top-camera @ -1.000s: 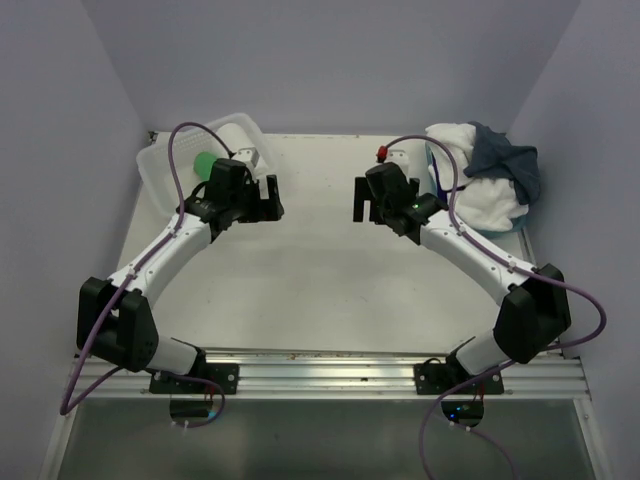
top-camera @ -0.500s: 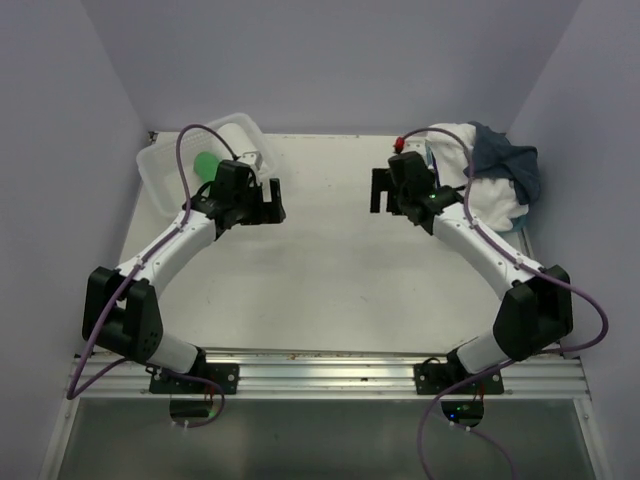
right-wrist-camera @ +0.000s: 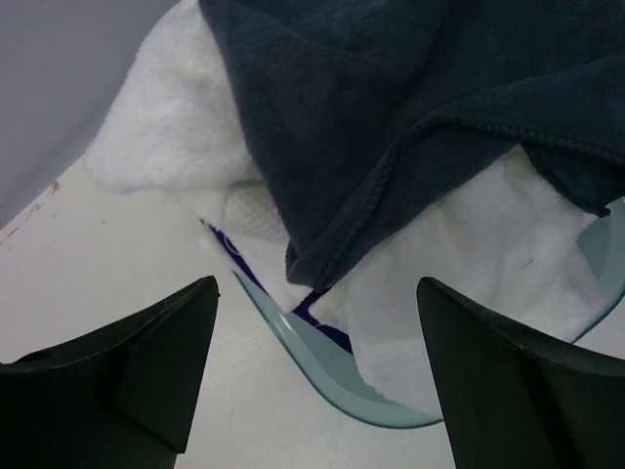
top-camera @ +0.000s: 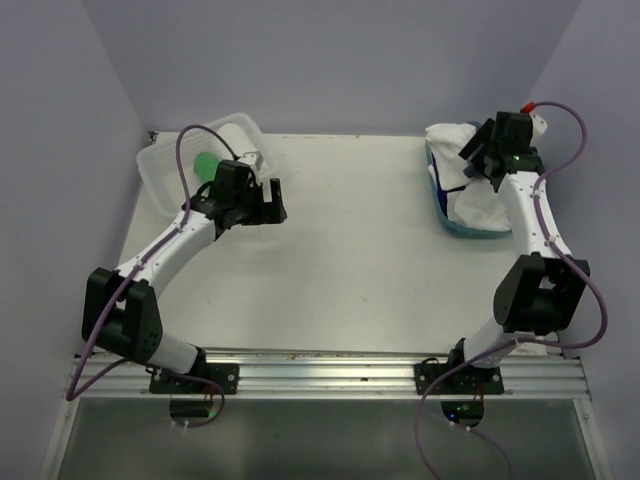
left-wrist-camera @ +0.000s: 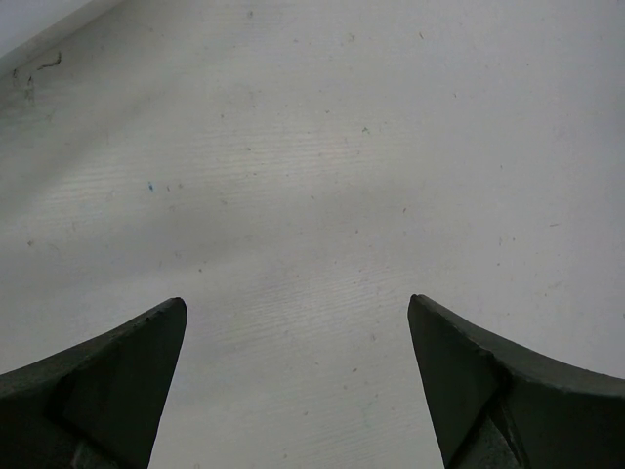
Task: Roll the towels
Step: Grab a towel with the right arm
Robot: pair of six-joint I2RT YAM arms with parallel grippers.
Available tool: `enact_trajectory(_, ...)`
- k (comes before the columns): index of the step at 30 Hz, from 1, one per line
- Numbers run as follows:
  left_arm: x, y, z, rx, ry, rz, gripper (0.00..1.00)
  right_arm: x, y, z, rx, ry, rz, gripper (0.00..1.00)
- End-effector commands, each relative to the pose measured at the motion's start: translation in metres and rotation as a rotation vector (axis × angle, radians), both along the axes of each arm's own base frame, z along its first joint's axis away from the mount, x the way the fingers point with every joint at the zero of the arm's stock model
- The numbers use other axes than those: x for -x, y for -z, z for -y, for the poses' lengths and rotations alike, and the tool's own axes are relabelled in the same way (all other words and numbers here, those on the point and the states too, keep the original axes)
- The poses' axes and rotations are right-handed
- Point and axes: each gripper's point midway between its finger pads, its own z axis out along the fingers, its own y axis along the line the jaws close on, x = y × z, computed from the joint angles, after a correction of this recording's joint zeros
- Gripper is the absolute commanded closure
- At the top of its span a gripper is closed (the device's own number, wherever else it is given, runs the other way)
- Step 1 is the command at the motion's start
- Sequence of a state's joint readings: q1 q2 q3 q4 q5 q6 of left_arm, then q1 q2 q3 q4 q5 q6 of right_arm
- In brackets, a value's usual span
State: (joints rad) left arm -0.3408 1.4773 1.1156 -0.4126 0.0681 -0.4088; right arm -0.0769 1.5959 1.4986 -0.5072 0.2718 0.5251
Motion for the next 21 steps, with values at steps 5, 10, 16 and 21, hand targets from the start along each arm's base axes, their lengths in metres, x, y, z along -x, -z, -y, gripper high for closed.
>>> enact_trajectory(5,0.000,-0.020,0.005,0.045,0.011,0.044,0.00,-0.027,0.012,0.019,-0.101,0.032,0.006,0.20)
enact_trajectory(10,0.000,-0.023,0.007,0.057,0.013,0.051,0.01,-0.037,0.020,0.023,-0.123,0.028,-0.007,0.30)
enact_trajectory(16,-0.002,-0.029,0.007,0.056,0.014,0.062,0.00,-0.037,0.027,0.021,-0.149,0.036,-0.007,0.64)
enact_trajectory(21,-0.002,-0.033,0.002,0.035,-0.005,0.071,0.00,-0.026,0.002,0.018,-0.146,0.036,0.047,0.96)
